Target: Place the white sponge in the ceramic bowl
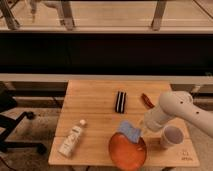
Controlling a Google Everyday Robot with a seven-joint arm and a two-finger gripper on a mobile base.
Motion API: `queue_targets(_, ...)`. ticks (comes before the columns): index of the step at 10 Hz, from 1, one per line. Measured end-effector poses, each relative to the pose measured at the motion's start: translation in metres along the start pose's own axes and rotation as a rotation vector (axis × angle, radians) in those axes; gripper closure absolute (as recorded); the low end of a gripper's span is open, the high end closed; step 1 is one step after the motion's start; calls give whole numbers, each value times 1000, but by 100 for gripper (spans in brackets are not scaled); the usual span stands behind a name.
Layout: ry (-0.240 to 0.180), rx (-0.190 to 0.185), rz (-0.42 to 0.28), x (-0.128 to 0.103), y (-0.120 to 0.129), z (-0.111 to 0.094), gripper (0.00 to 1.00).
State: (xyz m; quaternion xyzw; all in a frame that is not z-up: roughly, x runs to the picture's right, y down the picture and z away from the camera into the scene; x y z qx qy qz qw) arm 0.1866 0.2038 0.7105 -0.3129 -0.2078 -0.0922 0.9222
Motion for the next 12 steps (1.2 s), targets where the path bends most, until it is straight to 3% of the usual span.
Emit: queue_targets(12, 18, 6, -22, -7, 2, 1, 99)
